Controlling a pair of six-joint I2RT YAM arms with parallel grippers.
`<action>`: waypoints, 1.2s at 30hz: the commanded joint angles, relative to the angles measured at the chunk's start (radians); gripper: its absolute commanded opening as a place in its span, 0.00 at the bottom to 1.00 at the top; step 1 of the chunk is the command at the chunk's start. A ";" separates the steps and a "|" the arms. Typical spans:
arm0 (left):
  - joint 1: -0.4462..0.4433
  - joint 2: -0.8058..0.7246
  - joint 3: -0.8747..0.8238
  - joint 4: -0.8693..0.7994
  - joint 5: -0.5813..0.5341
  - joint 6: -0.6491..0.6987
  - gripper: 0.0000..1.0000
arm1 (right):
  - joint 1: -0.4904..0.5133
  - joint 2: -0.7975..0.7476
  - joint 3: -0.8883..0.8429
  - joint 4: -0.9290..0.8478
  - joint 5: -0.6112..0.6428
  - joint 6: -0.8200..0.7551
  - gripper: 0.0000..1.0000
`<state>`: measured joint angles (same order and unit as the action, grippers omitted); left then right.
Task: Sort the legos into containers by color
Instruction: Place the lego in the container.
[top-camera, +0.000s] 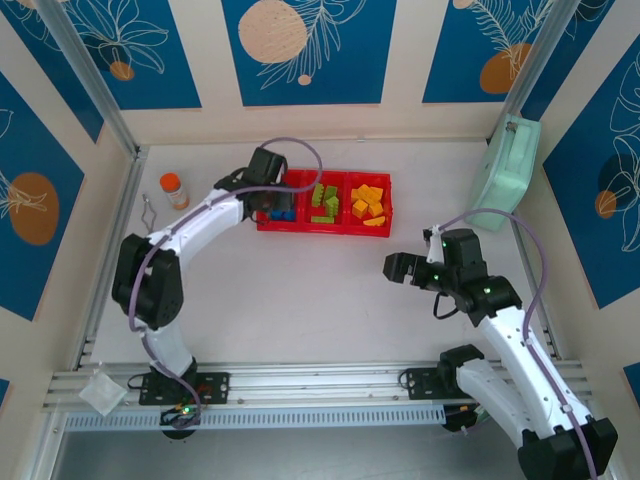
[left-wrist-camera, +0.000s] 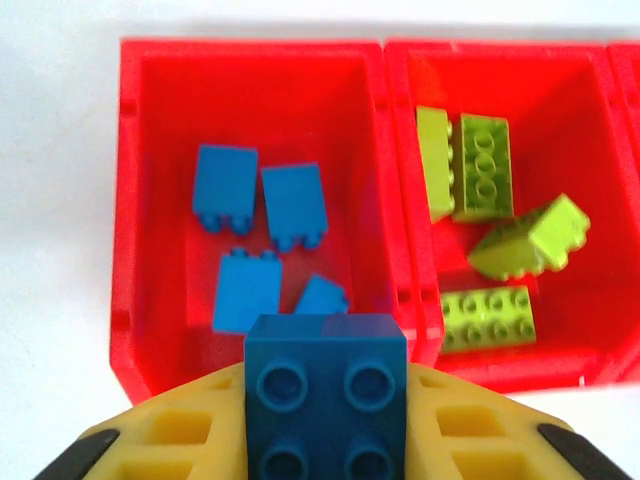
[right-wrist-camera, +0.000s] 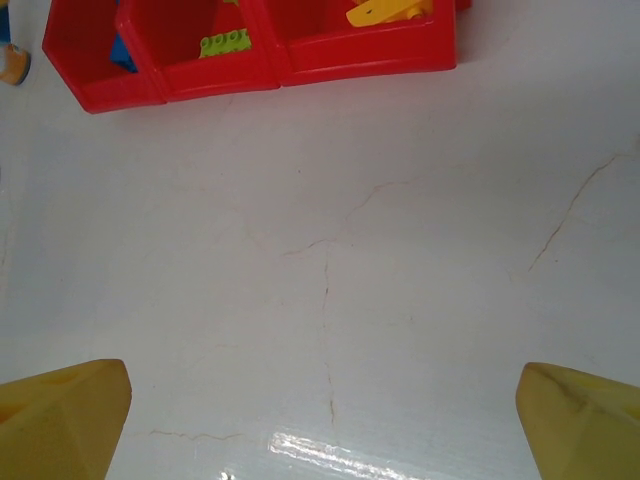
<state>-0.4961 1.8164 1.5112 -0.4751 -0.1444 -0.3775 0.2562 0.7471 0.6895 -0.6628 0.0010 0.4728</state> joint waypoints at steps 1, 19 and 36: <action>0.011 0.096 0.117 -0.109 -0.026 -0.020 0.23 | -0.014 -0.022 -0.013 0.005 -0.003 0.006 0.99; 0.061 0.386 0.411 -0.132 0.056 -0.055 0.44 | -0.084 -0.022 -0.045 0.037 -0.077 0.012 0.99; 0.062 0.068 0.090 0.099 0.109 -0.016 0.87 | -0.089 0.008 -0.054 0.056 -0.058 0.044 0.99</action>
<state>-0.4408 2.0285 1.6798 -0.4828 -0.0738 -0.4122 0.1722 0.7521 0.6426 -0.6167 -0.0559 0.4908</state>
